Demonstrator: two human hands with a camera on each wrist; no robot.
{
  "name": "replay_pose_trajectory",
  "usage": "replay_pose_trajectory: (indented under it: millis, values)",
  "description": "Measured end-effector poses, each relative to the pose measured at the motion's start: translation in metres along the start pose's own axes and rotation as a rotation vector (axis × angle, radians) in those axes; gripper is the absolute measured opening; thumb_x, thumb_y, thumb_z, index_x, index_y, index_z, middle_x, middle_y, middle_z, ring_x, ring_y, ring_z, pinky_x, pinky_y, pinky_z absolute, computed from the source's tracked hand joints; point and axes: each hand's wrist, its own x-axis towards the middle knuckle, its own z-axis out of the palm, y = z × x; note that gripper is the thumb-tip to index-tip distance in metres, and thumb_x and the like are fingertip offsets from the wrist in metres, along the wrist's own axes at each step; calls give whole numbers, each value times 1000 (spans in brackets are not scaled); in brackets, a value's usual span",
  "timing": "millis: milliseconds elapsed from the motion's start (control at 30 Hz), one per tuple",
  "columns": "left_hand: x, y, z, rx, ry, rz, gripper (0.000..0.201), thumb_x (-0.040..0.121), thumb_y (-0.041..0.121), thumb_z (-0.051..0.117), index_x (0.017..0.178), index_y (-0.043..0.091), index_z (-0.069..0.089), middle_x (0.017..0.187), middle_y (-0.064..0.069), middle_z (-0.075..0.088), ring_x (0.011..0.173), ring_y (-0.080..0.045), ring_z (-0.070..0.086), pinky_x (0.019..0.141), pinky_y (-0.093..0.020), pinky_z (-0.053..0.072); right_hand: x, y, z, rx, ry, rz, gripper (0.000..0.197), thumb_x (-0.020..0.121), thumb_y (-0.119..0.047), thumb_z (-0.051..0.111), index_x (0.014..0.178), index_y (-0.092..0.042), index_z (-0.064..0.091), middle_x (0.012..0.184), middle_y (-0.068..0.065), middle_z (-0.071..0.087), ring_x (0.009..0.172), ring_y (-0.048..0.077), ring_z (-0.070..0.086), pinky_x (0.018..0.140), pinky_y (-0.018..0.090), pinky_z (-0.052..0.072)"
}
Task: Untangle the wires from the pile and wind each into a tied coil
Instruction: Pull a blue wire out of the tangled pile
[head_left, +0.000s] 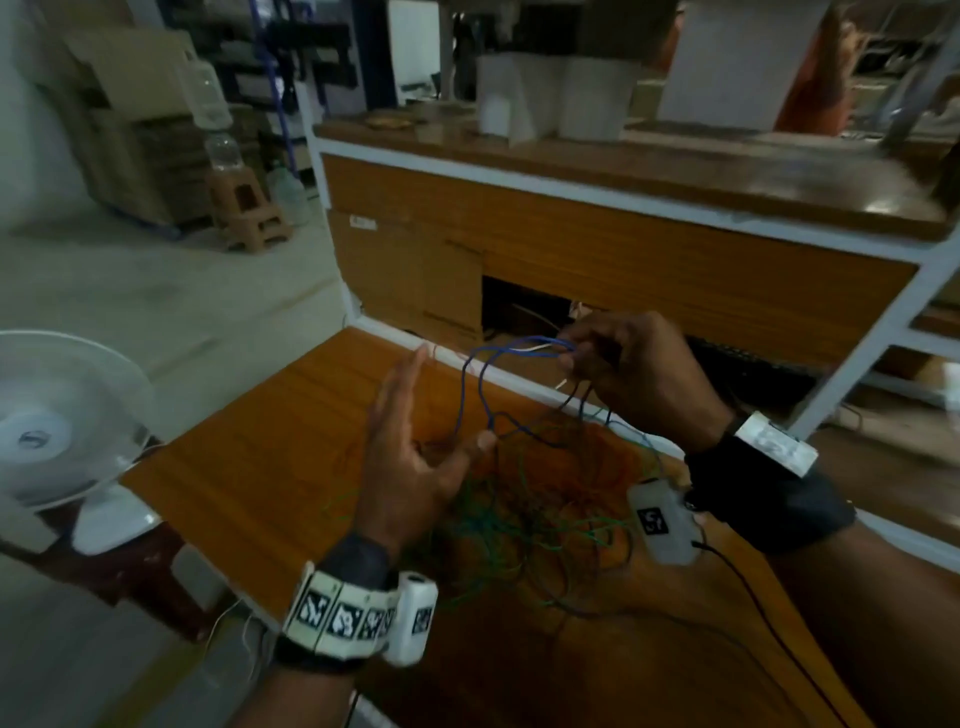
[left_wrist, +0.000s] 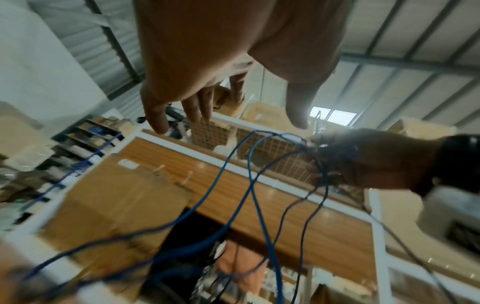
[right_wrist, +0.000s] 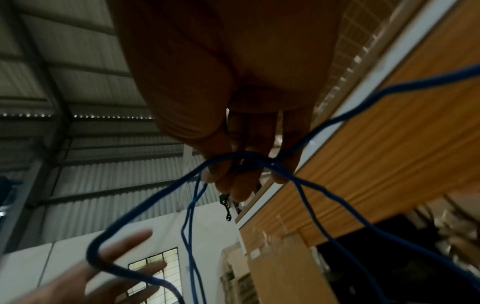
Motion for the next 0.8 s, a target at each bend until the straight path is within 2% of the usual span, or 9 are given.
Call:
replay_pose_trajectory:
  millis: [67,133,233,367,467,567,633,733,800]
  values:
    - [28,25,12,-55,-155,72,86,80,54,72,150,49,22,158,22,21,145,2,18,110,-27,26,-10,2,-18,-56,-14,12,11,93,-8,74,96,-18,78,77,-12,68,60,-4,59,52,13,39]
    - [50,40,30,-39,-334,114,66,84,50,69,143,46,40,150,17,41,137,0,36,107,-26,36,-23,7,-30,-31,-54,43,12,92,-12,77,90,-24,75,81,-13,69,66,-2,62,54,13,42]
    - [62,44,57,-72,-367,145,23,92,27,69,114,32,72,108,6,73,101,-6,67,86,-39,55,-45,27,-46,81,-48,200,5,94,-19,75,89,-21,73,81,-13,73,71,0,66,60,15,47]
    - [53,12,70,70,-381,85,10,93,25,67,94,26,77,95,13,73,88,5,65,85,-35,56,-86,69,-78,497,340,460,11,96,-13,71,86,-17,70,88,6,79,90,20,77,82,44,60]
    - [36,-12,77,282,-553,-22,16,88,26,73,102,33,70,105,11,70,99,-6,65,88,-31,53,-123,83,-102,672,583,519,9,102,-8,60,94,-10,64,79,5,76,71,18,75,67,34,60]
    - [22,2,101,148,-632,-3,58,77,44,80,130,30,59,128,17,58,118,-3,55,94,-25,46,-145,83,-97,577,481,502,9,103,-10,58,105,-3,64,77,5,73,63,17,69,61,32,58]
    - [16,30,129,-89,-648,-8,71,76,38,81,140,24,51,136,12,56,122,0,54,97,-23,47,-152,80,-81,499,331,490,11,103,-11,58,108,-2,63,78,6,74,60,19,66,60,32,56]
    - [0,75,170,-263,-696,-53,37,91,12,69,127,11,62,100,1,71,87,-7,67,73,-20,52,-155,79,-70,413,217,452,19,103,-17,60,113,-1,65,80,9,73,59,19,61,57,35,54]
    - [-6,84,179,-422,-690,-158,17,96,11,61,109,3,69,71,-2,62,62,-16,55,56,-27,44,-162,81,-82,352,268,454,20,104,-16,59,113,0,67,77,8,71,57,7,58,53,26,50]
